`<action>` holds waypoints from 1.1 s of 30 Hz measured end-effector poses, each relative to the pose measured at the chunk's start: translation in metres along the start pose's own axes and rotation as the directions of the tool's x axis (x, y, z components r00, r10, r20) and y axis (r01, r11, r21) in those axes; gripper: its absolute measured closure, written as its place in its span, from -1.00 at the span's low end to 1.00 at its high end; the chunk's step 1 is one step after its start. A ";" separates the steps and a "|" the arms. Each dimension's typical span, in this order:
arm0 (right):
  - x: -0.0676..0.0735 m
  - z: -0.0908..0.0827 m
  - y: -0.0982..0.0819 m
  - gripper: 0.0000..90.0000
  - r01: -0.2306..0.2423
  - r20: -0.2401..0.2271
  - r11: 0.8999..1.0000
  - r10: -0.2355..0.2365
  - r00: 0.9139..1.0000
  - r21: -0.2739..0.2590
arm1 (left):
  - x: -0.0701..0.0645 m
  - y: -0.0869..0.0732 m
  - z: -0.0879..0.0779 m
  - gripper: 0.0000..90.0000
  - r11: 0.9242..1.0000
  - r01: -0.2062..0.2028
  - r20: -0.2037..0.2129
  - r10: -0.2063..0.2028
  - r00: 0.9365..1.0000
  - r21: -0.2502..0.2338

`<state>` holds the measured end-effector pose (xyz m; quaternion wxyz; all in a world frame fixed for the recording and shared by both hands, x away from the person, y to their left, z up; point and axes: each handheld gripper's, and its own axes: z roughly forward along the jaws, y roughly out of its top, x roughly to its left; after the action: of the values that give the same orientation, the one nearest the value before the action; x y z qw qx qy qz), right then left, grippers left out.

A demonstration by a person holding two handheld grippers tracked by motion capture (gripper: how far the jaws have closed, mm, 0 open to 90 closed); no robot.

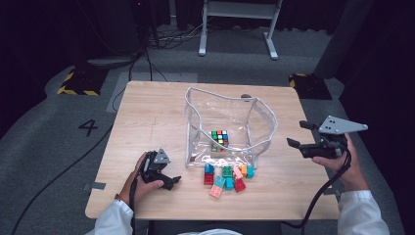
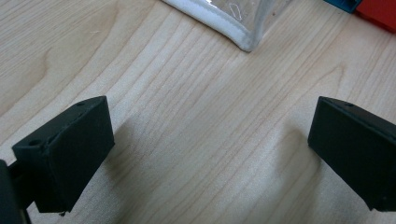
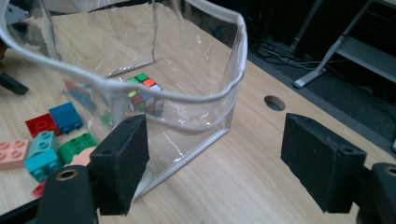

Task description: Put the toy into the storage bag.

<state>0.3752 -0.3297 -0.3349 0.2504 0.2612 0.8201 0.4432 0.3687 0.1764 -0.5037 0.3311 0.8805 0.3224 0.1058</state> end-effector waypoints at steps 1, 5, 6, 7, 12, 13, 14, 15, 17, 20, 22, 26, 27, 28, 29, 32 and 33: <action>0.001 -0.001 -0.005 -0.46 -0.003 0.001 1.000 0.003 1.000 -0.003 | 0.000 0.000 0.000 -0.99 1.000 0.000 0.001 0.000 1.000 -0.001; 0.008 0.002 -0.024 -0.45 -0.018 -0.001 1.000 0.018 1.000 0.003 | 0.000 0.000 0.000 -0.99 1.000 0.002 -0.001 -0.002 1.000 0.001; 0.011 0.007 -0.038 -0.44 -0.023 -0.009 1.000 0.023 1.000 0.014 | 0.000 0.000 0.000 -0.99 1.000 0.001 0.000 -0.001 1.000 0.002; 0.011 0.007 -0.038 -0.44 -0.023 -0.009 1.000 0.023 1.000 0.014 | 0.000 0.000 0.000 -0.99 1.000 0.002 0.000 -0.002 1.000 0.002; 0.019 0.024 -0.070 -0.43 -0.056 -0.052 0.996 0.059 0.997 0.062 | 0.000 0.000 0.000 -0.99 1.000 -0.001 0.001 0.001 1.000 -0.001; 0.019 0.024 -0.070 -0.43 -0.056 -0.052 0.996 0.059 0.997 0.062 | 0.000 0.000 0.000 -0.99 1.000 0.000 0.000 0.000 1.000 0.001; 0.020 0.026 -0.073 -0.43 -0.054 -0.053 0.996 0.058 0.997 0.068 | 0.000 0.000 0.000 -0.99 1.000 -0.001 0.000 0.001 1.000 -0.001; 0.022 0.031 -0.082 -0.41 -0.068 -0.056 0.994 0.073 0.996 0.085 | 0.000 0.000 0.000 -0.99 1.000 -0.001 0.001 0.001 1.000 -0.001; 0.022 0.033 -0.086 -0.39 -0.078 -0.065 0.993 0.083 0.994 0.087 | 0.000 0.000 0.000 -0.99 1.000 -0.001 0.000 0.001 1.000 0.000; 0.027 0.039 -0.098 -0.36 -0.089 -0.083 0.991 0.098 0.992 0.100 | 0.000 0.000 0.000 -0.99 1.000 0.000 0.000 0.000 1.000 0.001; 0.032 0.046 -0.106 -0.35 -0.095 -0.110 0.989 0.108 0.988 0.113 | 0.000 0.000 0.000 -0.99 1.000 0.001 0.000 -0.001 1.000 0.001; 0.043 0.060 -0.119 -0.32 -0.099 -0.146 0.985 0.119 0.982 0.141 | 0.000 0.000 0.000 -0.99 1.000 0.002 0.004 -0.002 1.000 -0.001; 0.046 0.065 -0.122 -0.31 -0.097 -0.164 0.984 0.121 0.979 0.150 | 0.000 0.000 0.000 -0.99 1.000 0.001 0.004 -0.001 1.000 -0.001; 0.050 0.073 -0.126 -0.28 -0.092 -0.177 0.984 0.119 0.977 0.156 | 0.000 0.000 0.000 -0.99 1.000 0.001 0.003 -0.001 1.000 -0.001; 0.050 0.073 -0.126 -0.28 -0.092 -0.177 0.984 0.119 0.977 0.156 | 0.000 0.000 0.000 -0.99 1.000 0.001 0.003 -0.001 1.000 -0.001; 0.057 0.080 -0.127 -0.23 -0.093 -0.201 0.983 0.124 0.972 0.157 | 0.000 0.000 0.000 -0.99 1.000 0.001 0.002 -0.001 1.000 -0.001; 0.060 0.083 -0.127 -0.19 -0.083 -0.211 0.983 0.117 0.971 0.162 | 0.000 0.000 0.000 -0.99 1.000 0.001 0.002 -0.001 1.000 -0.001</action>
<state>0.3580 -0.3004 -0.4946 0.1150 0.2700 0.8599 0.4176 0.3684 0.1761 -0.5038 0.3320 0.8802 0.3226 0.1048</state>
